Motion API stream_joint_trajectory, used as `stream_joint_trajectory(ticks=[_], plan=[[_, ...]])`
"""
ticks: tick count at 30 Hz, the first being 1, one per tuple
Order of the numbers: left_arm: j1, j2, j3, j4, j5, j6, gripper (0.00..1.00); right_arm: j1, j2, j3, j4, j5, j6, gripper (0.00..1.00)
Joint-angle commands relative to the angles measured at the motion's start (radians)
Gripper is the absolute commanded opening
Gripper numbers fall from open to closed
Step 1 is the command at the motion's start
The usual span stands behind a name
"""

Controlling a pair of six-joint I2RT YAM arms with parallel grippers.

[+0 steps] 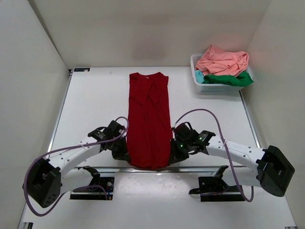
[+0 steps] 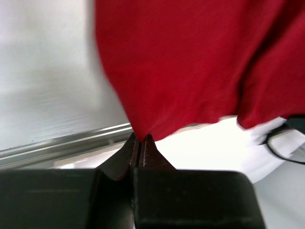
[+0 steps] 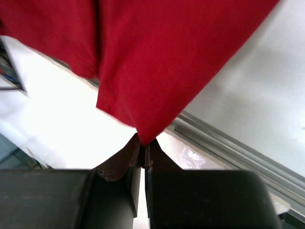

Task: Fold and stack the t-shirts
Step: Grab the bottom of the folded rectangular tshirt with both arms, then fold the folded rectangular tshirt in 1/3 of the way

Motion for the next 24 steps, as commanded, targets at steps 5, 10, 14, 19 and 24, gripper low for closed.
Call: stream_joint_trajectory(ticks=[5,10,14,19,24], plan=[[0.041,0.084,0.152,0.015,-0.003,-0.001,0.00,-0.170,-0.014,0.124,-0.080,-0.064,-0.190,0.00],[0.154,0.114,0.172,0.049,0.037,0.007,0.00,-0.259,0.069,0.225,-0.144,-0.119,-0.307,0.00],[0.265,0.180,0.247,0.058,0.051,0.062,0.00,-0.334,0.182,0.338,-0.155,-0.139,-0.371,0.00],[0.296,0.398,0.460,0.040,0.063,0.131,0.00,-0.395,0.346,0.504,-0.175,-0.157,-0.436,0.00],[0.322,0.571,0.646,0.038,0.061,0.123,0.00,-0.446,0.509,0.657,-0.187,-0.146,-0.493,0.00]])
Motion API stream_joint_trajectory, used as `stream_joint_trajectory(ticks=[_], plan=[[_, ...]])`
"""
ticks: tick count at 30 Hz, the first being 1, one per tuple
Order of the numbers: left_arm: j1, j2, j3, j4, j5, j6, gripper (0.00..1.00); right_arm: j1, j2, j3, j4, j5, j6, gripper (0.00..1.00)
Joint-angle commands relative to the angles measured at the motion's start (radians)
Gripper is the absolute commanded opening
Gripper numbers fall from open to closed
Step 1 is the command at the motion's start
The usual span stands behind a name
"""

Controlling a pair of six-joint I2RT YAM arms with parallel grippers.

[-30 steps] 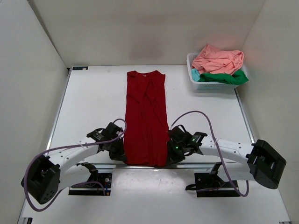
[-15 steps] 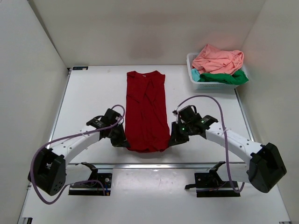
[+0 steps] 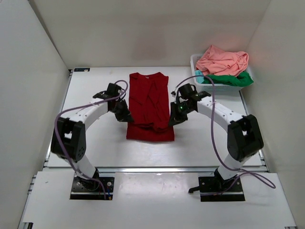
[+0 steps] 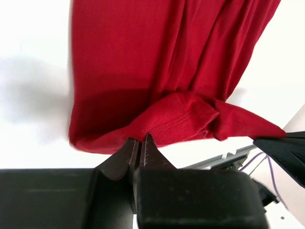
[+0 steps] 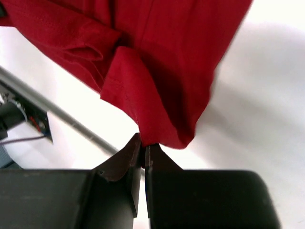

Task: Fold and stack the t-shirts
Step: Fold the folded rectangular tshirt in 1/3 of the way

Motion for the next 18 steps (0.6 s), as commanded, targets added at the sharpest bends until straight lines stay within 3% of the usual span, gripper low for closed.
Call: stream_joint_trajectory(ticks=[1,8,18], plan=[[0.027,0.083,0.112,0.001,0.026,0.021,0.00,-0.041,0.068,0.114,-0.015,-0.009,-0.071,0.00],[0.086,0.225,0.286,-0.029,0.013,0.026,0.00,-0.093,0.240,0.305,-0.070,-0.012,-0.123,0.00],[0.121,0.335,0.368,-0.008,0.030,0.021,0.00,-0.140,0.383,0.451,-0.061,-0.035,-0.140,0.00]])
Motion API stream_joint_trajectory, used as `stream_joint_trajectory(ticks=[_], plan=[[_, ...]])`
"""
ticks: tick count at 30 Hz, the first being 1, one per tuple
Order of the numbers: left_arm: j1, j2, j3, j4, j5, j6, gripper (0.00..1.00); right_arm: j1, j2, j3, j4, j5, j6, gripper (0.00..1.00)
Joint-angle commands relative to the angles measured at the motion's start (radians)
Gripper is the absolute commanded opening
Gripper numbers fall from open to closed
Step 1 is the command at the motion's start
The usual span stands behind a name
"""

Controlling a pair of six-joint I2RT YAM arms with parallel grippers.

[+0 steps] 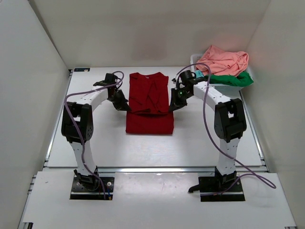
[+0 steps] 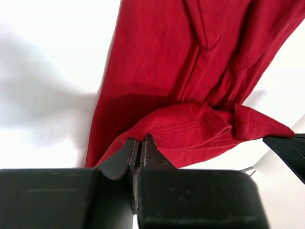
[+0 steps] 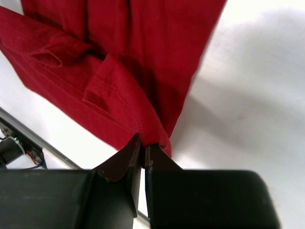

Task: Fold and stack the t-shirts
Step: Fold the folded rectangular tshirt in 1/3 of the way

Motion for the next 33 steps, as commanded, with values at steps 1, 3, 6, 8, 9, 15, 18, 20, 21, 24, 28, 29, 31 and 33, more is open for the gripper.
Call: stream_joint_trajectory(ticks=[1,3,6,8,9,15,18,20,21,24,28,29,31,33], plan=[[0.012,0.031,0.070,0.013,0.004,0.012,0.00,-0.014,0.031,0.057,0.020,-0.021,-0.027,0.00],[0.016,0.054,0.096,0.021,0.007,0.002,0.00,-0.021,0.048,0.092,0.034,-0.038,-0.017,0.00],[0.036,0.091,0.122,0.050,0.008,-0.010,0.03,-0.040,0.068,0.126,0.113,-0.060,-0.003,0.05],[0.055,0.111,0.142,0.097,0.014,-0.030,0.07,-0.054,0.082,0.134,0.170,-0.056,0.008,0.13],[0.071,0.116,0.141,0.139,0.025,-0.047,0.09,-0.064,0.085,0.134,0.219,-0.062,0.028,0.17],[0.127,0.104,0.076,0.402,0.137,-0.198,0.42,-0.086,-0.001,0.060,0.408,0.070,0.074,0.54],[0.142,0.078,0.045,0.489,0.198,-0.229,0.59,-0.080,-0.087,-0.036,0.439,0.110,0.105,0.63],[0.138,0.049,0.019,0.478,0.217,-0.220,0.61,-0.068,-0.136,-0.107,0.428,0.126,0.120,0.65],[0.138,0.035,-0.014,0.466,0.218,-0.206,0.61,-0.063,-0.159,-0.151,0.415,0.131,0.125,0.66],[0.138,-0.062,-0.159,0.418,0.186,-0.145,0.61,-0.012,-0.258,-0.309,0.428,0.165,0.167,0.65],[0.121,-0.218,-0.394,0.359,0.035,-0.058,0.61,0.104,-0.363,-0.522,0.476,0.245,0.279,0.64],[0.112,-0.266,-0.454,0.355,-0.005,-0.044,0.61,0.133,-0.375,-0.559,0.493,0.266,0.313,0.65],[0.099,-0.345,-0.528,0.364,-0.062,-0.041,0.61,0.170,-0.377,-0.592,0.519,0.289,0.365,0.65],[0.079,-0.382,-0.591,0.392,-0.111,-0.053,0.61,0.204,-0.365,-0.625,0.536,0.297,0.399,0.65]])
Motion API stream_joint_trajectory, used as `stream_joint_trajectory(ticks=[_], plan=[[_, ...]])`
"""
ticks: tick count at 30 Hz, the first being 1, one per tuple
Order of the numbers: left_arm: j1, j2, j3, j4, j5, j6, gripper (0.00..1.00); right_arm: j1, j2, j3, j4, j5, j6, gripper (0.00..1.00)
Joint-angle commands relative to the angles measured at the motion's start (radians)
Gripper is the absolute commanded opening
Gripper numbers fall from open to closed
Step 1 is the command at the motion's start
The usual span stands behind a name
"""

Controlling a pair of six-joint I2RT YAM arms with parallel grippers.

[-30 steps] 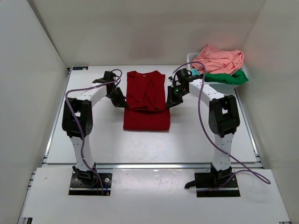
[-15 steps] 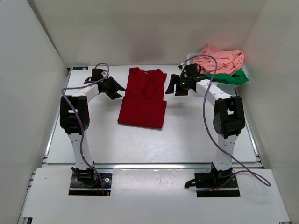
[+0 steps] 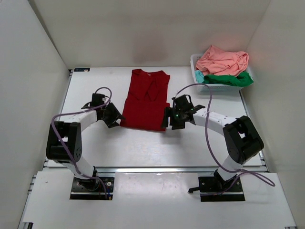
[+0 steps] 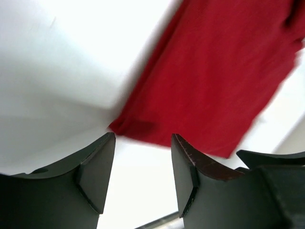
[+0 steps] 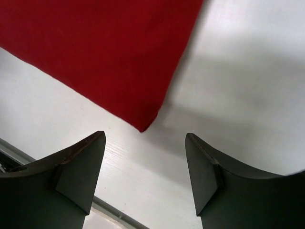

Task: Fold and stack the t-shirts
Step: Fold the folded rectangular tshirt in 1/3 of the way, then grab one side of the 2/3 rectangular tshirt with both arms

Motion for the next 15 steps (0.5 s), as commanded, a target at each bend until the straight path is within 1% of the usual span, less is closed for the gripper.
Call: stream_joint_trajectory(ticks=[1,7,9,11,12,13,14,15], plan=[[-0.035,-0.092,-0.086,0.035,-0.120,0.025,0.61,0.036,-0.012,-0.025,0.097,0.076,0.110,0.65],[-0.064,-0.063,-0.080,0.089,-0.165,0.010,0.61,0.050,0.050,-0.039,0.133,0.053,0.158,0.65],[-0.077,-0.039,-0.063,0.098,-0.163,0.000,0.62,0.041,0.068,-0.037,0.153,0.047,0.173,0.63],[-0.078,-0.010,-0.052,0.109,-0.177,-0.012,0.61,0.039,0.091,-0.029,0.158,0.024,0.172,0.59],[-0.072,-0.007,-0.052,0.115,-0.169,-0.018,0.61,0.039,0.099,-0.025,0.164,0.021,0.170,0.55],[-0.072,0.003,-0.048,0.130,-0.163,-0.026,0.60,0.039,0.108,-0.014,0.164,0.015,0.170,0.54],[-0.078,0.010,-0.049,0.135,-0.160,-0.033,0.58,0.044,0.117,-0.011,0.163,0.007,0.172,0.50],[-0.080,0.012,-0.051,0.133,-0.157,-0.036,0.53,0.042,0.132,-0.002,0.169,0.002,0.175,0.41]])
